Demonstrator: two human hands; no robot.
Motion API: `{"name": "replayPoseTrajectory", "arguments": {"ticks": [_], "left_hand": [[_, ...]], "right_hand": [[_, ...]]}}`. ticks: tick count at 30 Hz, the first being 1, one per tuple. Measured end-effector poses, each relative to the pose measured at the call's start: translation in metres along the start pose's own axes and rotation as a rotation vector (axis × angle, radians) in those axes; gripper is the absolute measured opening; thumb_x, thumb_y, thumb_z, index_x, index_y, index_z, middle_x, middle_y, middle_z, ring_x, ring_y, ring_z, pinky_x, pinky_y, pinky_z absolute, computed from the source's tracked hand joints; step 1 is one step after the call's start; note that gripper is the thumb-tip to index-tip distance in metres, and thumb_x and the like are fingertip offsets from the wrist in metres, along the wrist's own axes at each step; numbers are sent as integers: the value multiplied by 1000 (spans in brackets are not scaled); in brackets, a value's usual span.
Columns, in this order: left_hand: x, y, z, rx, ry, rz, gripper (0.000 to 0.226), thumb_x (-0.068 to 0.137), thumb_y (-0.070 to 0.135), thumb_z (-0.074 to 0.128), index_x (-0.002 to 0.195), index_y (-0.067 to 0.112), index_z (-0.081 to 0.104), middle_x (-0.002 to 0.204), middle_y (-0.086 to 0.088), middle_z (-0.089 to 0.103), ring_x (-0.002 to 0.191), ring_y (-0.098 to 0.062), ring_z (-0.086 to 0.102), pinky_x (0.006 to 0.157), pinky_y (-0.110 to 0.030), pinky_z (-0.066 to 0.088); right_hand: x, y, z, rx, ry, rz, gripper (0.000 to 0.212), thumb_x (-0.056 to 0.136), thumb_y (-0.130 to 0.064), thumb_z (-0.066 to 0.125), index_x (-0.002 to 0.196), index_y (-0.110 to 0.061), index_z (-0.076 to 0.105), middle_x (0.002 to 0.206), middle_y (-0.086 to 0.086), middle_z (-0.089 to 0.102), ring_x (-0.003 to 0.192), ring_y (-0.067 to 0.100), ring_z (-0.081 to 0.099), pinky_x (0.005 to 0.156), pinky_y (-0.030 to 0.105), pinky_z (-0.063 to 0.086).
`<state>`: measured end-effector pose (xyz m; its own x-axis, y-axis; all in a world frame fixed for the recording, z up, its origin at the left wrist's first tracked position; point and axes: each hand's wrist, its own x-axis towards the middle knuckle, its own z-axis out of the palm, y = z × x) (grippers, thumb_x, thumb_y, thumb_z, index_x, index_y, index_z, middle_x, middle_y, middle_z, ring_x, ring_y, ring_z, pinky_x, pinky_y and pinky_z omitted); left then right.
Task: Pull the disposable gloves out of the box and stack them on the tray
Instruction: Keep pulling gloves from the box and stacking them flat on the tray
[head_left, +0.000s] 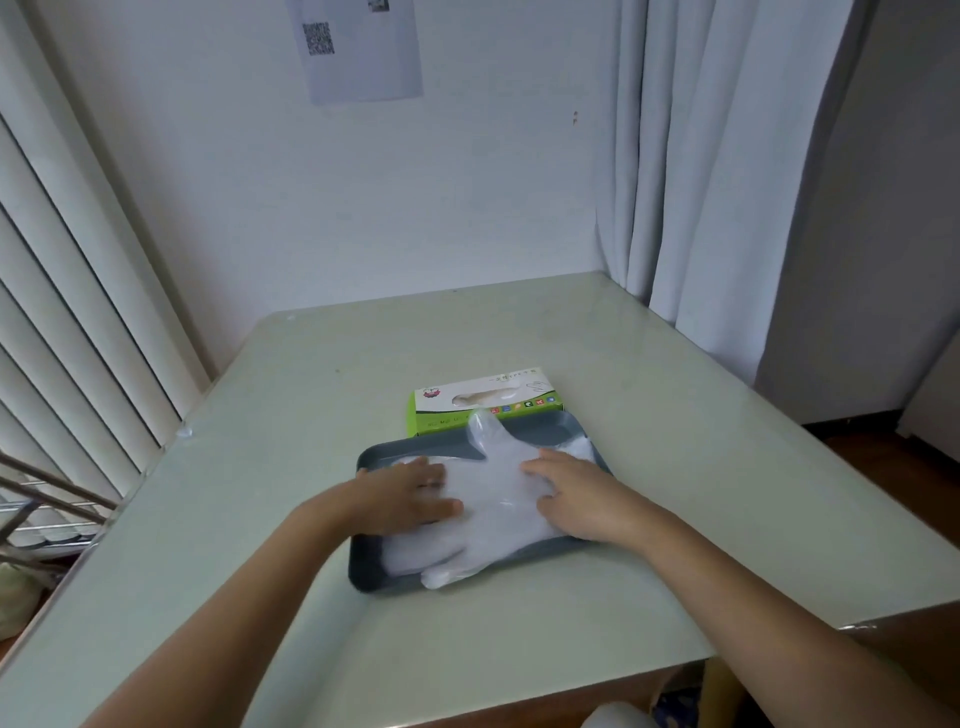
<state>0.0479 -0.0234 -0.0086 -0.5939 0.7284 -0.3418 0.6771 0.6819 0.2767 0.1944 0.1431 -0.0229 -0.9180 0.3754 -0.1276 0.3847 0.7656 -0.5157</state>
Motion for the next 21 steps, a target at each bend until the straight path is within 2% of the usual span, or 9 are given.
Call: {"name": "replayPoseTrajectory", "arguments": {"ticks": [2, 4, 6, 10, 14, 16, 18, 19, 21], "left_hand": [[2, 0, -19, -85, 153, 29, 45, 94, 48, 52, 131, 22, 57, 135, -2, 57, 120, -21, 53, 101, -30, 39], [8, -2, -35, -128, 311, 53, 37, 94, 42, 55, 126, 24, 62, 130, -1, 60, 114, -19, 56, 93, -26, 40], [20, -5, -45, -174, 384, 59, 35, 94, 39, 56, 125, 26, 61, 132, 0, 58, 114, -19, 54, 88, -24, 37], [56, -13, -50, -294, 406, 64, 36, 95, 35, 55, 130, 27, 57, 139, 2, 54, 121, -18, 51, 90, -21, 32], [85, -20, -47, -385, 306, 74, 55, 94, 34, 59, 144, 28, 40, 157, -1, 27, 145, -16, 23, 112, -27, 19], [95, -24, -44, -390, 254, 57, 61, 93, 35, 61, 147, 32, 34, 160, -2, 19, 146, -17, 19, 114, -30, 17], [105, -31, -40, -376, 220, 36, 62, 92, 39, 61, 147, 35, 32, 159, -1, 21, 144, -19, 25, 113, -30, 21], [109, -35, -38, -391, 207, 35, 62, 92, 41, 60, 147, 36, 32, 157, 0, 26, 141, -19, 30, 110, -29, 25], [113, -40, -35, -453, 179, 35, 62, 91, 43, 61, 146, 39, 32, 152, 1, 35, 136, -19, 36, 108, -28, 28]], "right_hand": [[7, 3, -4, 150, 245, 32, 38, 92, 0, 38, 121, -11, 60, 124, 3, 57, 121, 21, 51, 86, 17, 35], [17, 5, -12, 230, 423, 45, 39, 91, 2, 38, 118, -12, 63, 124, 3, 60, 115, 19, 55, 88, 17, 38], [31, 5, -22, 216, 461, 17, 35, 91, 2, 41, 114, -11, 65, 122, 5, 61, 111, 19, 57, 88, 17, 38], [68, 1, -34, 106, 425, -62, 31, 90, -3, 50, 115, -16, 64, 118, 5, 57, 107, 21, 55, 85, 20, 37], [113, 3, -36, -2, 378, -106, 37, 94, -8, 50, 129, -22, 54, 127, 5, 46, 117, 23, 45, 94, 25, 34], [131, 5, -36, -77, 307, -147, 33, 94, -5, 49, 121, -21, 61, 127, 4, 44, 121, 22, 39, 95, 23, 32], [146, 6, -36, -127, 225, -210, 31, 93, -2, 51, 111, -19, 70, 133, 4, 43, 128, 20, 33, 100, 23, 30], [150, 5, -38, -130, 175, -239, 27, 94, -7, 54, 109, -20, 73, 137, 3, 41, 132, 18, 29, 105, 24, 29], [156, 0, -41, -134, 49, -305, 26, 94, -34, 57, 112, -24, 73, 146, -1, 36, 138, 13, 20, 112, 30, 23]]}}
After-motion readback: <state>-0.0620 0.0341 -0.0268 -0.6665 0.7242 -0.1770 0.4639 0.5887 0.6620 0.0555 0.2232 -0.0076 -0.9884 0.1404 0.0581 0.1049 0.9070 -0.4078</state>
